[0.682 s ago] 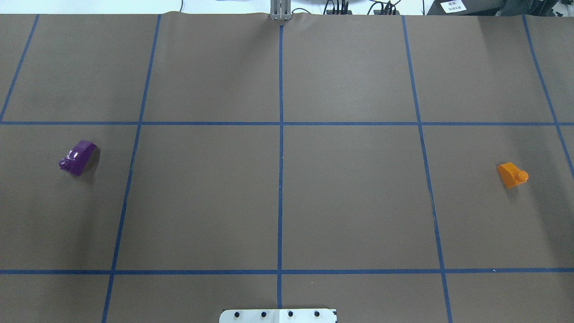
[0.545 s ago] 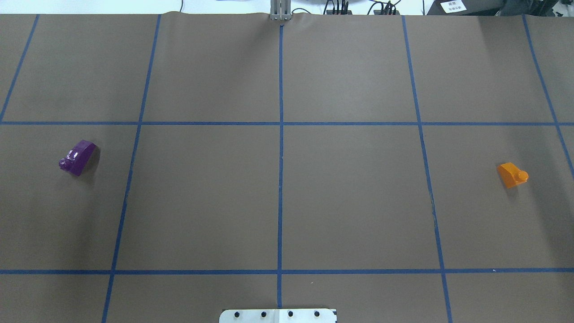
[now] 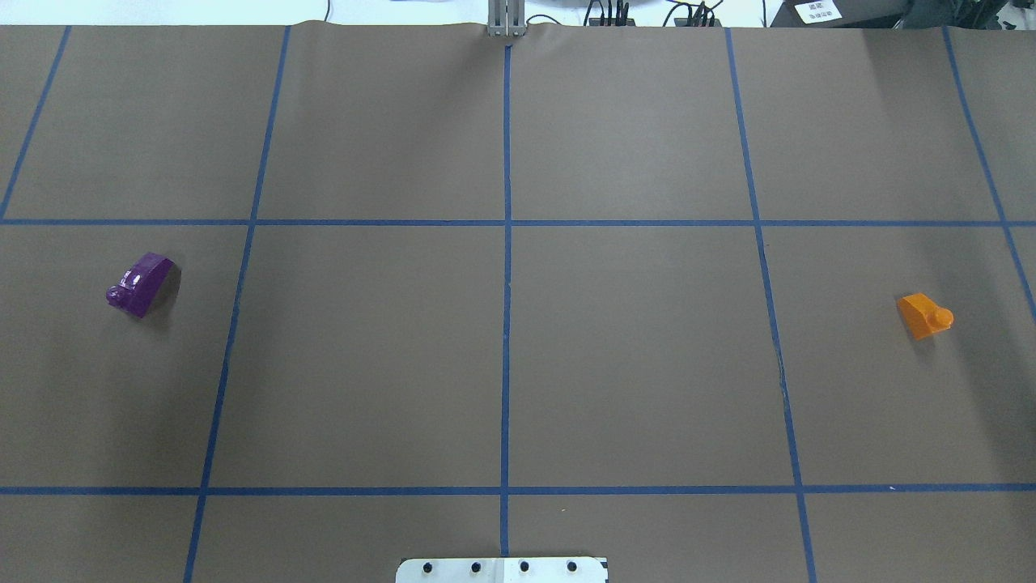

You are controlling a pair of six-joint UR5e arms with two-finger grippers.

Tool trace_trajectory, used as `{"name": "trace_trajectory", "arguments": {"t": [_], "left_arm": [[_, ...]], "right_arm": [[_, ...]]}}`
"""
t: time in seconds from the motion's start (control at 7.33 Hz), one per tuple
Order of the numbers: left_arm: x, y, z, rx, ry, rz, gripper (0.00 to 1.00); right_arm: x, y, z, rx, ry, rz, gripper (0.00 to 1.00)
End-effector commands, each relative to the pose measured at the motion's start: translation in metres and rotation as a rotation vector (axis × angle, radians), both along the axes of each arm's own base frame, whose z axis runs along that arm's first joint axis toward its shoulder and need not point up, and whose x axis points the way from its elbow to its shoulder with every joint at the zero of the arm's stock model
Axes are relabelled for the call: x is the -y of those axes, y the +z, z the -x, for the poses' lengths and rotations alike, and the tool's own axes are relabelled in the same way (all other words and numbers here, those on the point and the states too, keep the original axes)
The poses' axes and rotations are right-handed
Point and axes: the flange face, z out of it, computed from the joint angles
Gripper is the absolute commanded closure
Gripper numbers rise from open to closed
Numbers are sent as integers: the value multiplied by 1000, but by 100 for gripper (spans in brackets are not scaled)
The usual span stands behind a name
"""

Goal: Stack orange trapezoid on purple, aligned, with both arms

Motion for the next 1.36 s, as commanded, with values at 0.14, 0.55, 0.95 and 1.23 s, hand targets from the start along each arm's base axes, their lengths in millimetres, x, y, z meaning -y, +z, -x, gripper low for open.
{"name": "trace_trajectory", "arguments": {"t": [0.14, 0.55, 0.95, 1.23], "left_arm": [[12, -53, -113, -83, 49, -143, 0], [-11, -80, -227, -223, -65, 30, 0], [-41, -73, -284, -237, -111, 81, 0], [-48, -56, -293, -206, -96, 92, 0]], "right_arm": [[6, -13, 13, 68, -21, -53, 0], [16, -20, 33, 60, -68, -149, 0], [8, -12, 33, 65, -60, -125, 0], [9, -6, 33, 71, -28, -86, 0]]}}
